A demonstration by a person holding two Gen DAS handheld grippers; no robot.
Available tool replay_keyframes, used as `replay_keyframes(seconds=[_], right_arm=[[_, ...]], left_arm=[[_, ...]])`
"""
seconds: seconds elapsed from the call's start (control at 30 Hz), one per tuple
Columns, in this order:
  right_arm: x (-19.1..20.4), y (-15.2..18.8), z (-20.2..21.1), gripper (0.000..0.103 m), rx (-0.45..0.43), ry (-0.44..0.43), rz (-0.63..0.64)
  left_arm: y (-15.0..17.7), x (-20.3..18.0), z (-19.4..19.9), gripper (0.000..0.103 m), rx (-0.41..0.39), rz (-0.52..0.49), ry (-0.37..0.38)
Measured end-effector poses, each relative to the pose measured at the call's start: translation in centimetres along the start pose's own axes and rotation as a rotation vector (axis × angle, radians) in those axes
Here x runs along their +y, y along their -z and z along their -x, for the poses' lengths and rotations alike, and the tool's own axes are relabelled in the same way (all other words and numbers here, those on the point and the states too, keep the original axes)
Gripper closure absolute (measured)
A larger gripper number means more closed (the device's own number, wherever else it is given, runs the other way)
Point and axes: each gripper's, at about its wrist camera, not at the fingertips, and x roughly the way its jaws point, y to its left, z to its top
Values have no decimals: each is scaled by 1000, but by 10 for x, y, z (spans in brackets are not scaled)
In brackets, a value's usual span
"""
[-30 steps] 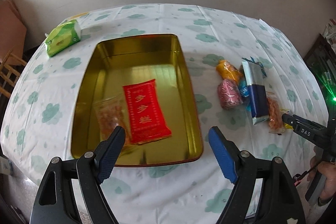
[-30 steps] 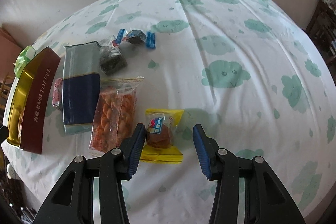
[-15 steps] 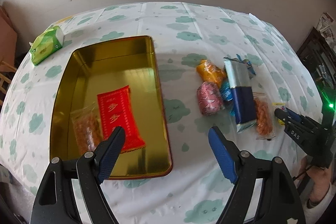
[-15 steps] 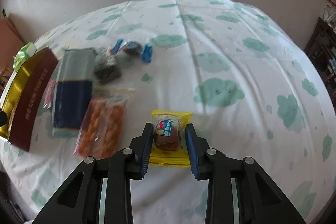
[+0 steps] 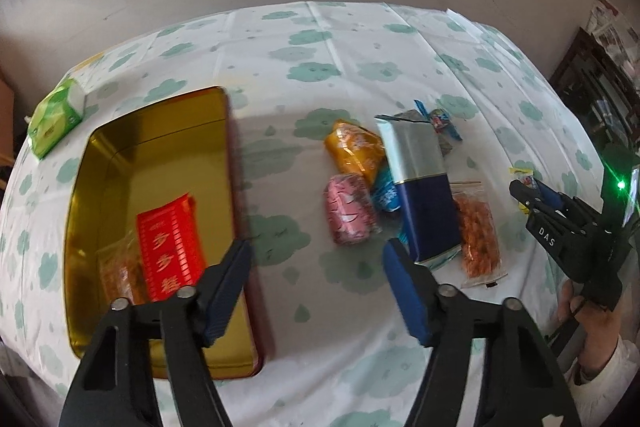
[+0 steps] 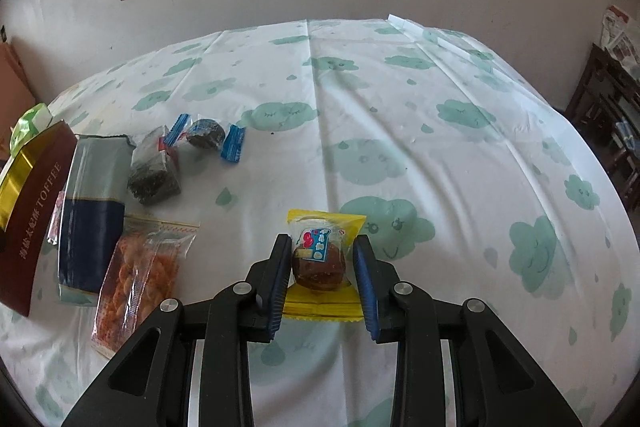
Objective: Organize snacks
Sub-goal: 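Grasp the pink wrapped candy with the left gripper while the right gripper holds the yellow cake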
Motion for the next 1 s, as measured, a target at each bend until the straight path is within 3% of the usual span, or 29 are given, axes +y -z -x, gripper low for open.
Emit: replay_keyframes(seconds=[0.07, 0.27, 0.4, 0.67, 1.0], right_arm=[[0, 0, 0, 70, 0, -5, -4], [-1, 0, 0, 69, 0, -12, -9], [-2, -1, 0, 69, -1, -20, -14], [-3, 0, 1, 69, -2, -24, -18], [-3, 0, 1, 69, -2, -23, -18]], left_arm=[[-4, -4, -10, 53, 26, 3, 21], [-13, -14, -34, 53, 69, 22, 55], [-18, -18, -45, 54, 77, 21, 33], [-17, -14, -61, 71, 108, 33, 25], [-19, -15, -72, 79, 127, 36, 17]])
